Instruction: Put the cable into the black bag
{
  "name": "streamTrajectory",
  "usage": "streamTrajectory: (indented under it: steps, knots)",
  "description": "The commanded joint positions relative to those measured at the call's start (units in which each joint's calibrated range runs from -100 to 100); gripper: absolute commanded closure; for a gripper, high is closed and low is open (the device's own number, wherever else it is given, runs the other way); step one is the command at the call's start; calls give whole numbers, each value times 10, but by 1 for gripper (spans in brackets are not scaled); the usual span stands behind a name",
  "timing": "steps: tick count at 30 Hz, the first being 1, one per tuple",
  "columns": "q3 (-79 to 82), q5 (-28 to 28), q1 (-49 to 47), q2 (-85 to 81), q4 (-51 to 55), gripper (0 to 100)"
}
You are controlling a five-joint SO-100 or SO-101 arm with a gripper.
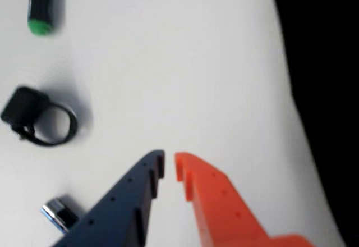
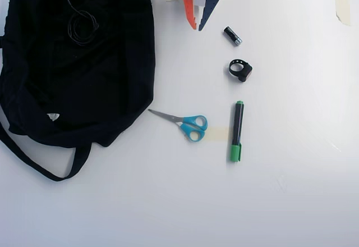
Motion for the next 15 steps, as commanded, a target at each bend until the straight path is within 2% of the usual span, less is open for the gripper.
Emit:
streamTrajectory:
  steps: [1, 7, 15]
  knots:
    - [77, 3, -14, -108, -15, 98]
    - [173, 3, -17, -197, -21, 98]
    - [343, 3, -25, -276, -77, 98]
